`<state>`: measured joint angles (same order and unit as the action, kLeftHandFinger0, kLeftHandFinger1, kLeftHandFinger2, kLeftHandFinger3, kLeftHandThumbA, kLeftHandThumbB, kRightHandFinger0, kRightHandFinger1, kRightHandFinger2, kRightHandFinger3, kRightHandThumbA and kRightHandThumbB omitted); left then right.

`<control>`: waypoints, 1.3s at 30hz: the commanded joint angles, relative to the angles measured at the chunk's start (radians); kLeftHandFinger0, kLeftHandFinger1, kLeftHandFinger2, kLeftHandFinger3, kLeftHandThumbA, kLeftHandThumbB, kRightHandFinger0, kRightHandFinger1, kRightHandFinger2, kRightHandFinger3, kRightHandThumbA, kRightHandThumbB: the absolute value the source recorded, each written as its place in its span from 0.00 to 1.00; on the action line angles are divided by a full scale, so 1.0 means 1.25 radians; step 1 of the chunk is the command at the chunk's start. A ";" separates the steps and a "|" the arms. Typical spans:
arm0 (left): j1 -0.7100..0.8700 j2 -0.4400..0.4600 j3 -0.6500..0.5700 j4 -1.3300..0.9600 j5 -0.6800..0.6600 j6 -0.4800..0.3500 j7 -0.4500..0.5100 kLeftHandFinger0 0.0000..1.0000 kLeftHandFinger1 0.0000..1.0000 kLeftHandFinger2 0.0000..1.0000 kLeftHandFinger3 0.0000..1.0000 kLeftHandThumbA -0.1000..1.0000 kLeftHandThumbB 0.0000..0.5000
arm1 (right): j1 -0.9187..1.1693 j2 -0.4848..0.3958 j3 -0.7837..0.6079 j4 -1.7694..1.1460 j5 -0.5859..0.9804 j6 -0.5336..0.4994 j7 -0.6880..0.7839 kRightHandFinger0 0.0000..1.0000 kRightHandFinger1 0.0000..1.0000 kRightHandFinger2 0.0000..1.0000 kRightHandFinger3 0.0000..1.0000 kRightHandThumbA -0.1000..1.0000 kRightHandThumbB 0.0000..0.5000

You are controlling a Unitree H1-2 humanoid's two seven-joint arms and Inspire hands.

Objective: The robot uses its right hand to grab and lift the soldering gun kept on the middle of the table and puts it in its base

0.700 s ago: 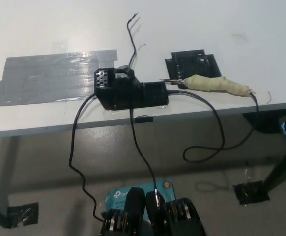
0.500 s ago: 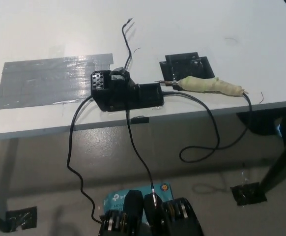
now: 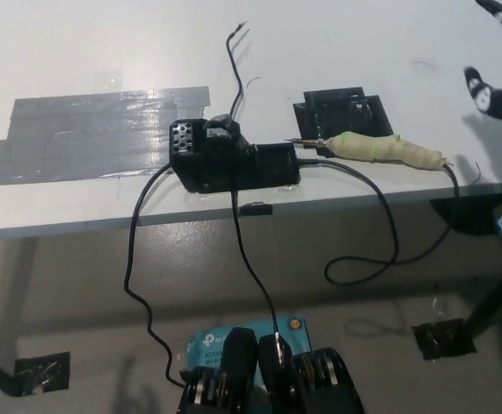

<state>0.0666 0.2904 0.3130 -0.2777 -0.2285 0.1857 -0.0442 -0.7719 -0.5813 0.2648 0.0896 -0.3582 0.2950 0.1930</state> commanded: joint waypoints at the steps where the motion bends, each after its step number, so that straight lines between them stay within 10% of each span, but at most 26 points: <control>1: 0.004 0.044 -0.016 -0.027 0.020 0.021 -0.026 0.95 1.00 1.00 1.00 0.25 0.16 | -0.092 0.002 0.059 0.072 -0.090 -0.042 0.033 1.00 1.00 1.00 1.00 0.46 0.64; 39: 0.048 0.079 -0.038 -0.034 0.004 0.053 -0.071 0.99 1.00 1.00 1.00 0.33 0.18 | -0.197 0.101 0.281 0.422 -0.281 -0.043 0.157 1.00 1.00 1.00 1.00 0.55 0.66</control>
<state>0.1165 0.3650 0.2717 -0.2914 -0.2237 0.2560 -0.1080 -0.9444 -0.4724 0.6192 0.6146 -0.6730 0.2611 0.3932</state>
